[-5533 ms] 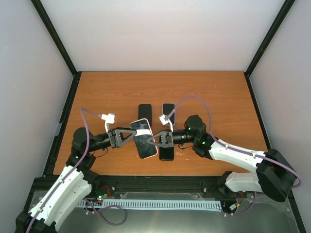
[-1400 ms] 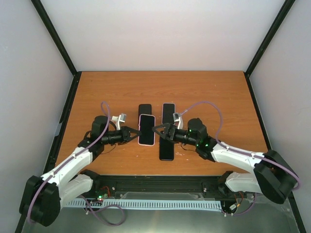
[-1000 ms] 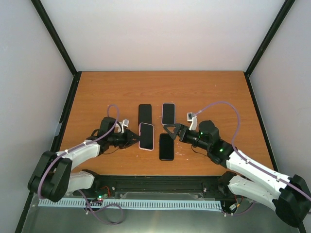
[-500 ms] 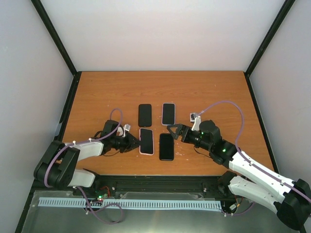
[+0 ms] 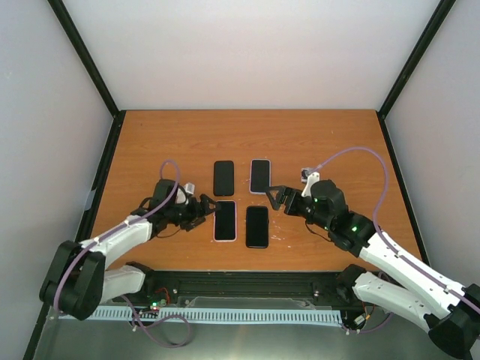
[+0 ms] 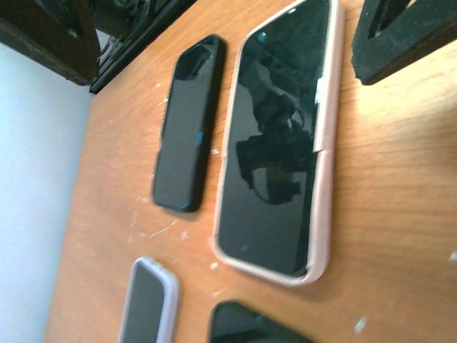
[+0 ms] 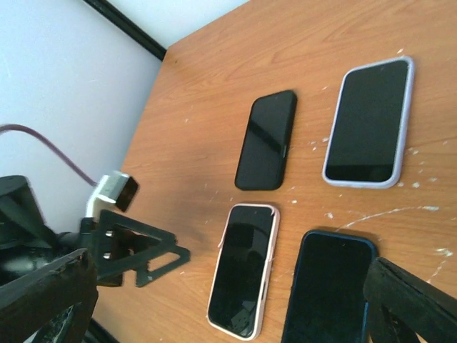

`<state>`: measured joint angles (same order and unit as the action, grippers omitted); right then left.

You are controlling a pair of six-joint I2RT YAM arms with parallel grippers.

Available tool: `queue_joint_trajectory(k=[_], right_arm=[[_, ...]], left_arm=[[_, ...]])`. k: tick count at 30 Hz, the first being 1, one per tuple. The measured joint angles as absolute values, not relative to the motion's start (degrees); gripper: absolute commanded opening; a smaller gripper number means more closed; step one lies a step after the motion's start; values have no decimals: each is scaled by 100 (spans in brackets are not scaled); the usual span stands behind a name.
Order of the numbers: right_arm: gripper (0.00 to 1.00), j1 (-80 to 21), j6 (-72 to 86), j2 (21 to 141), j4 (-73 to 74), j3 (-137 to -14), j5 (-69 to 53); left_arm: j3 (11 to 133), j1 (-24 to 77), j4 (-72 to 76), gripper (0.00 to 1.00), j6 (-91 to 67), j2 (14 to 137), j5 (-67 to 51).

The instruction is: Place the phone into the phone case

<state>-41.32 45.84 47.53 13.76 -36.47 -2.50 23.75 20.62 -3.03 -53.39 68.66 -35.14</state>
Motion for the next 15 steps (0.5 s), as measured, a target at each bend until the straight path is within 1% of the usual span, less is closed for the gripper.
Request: queue_joint_trajectory(k=[7,15], right_arm=[[100,-4132,4244,4657,2154,-4353,198],[100,-4128,4027,4661,2886,-5113,410]], left_arm=[[3500,2062,-1468,99,-5076,5946,-2945],[4880,2062,-2338,99,-4547,5179,-2399]])
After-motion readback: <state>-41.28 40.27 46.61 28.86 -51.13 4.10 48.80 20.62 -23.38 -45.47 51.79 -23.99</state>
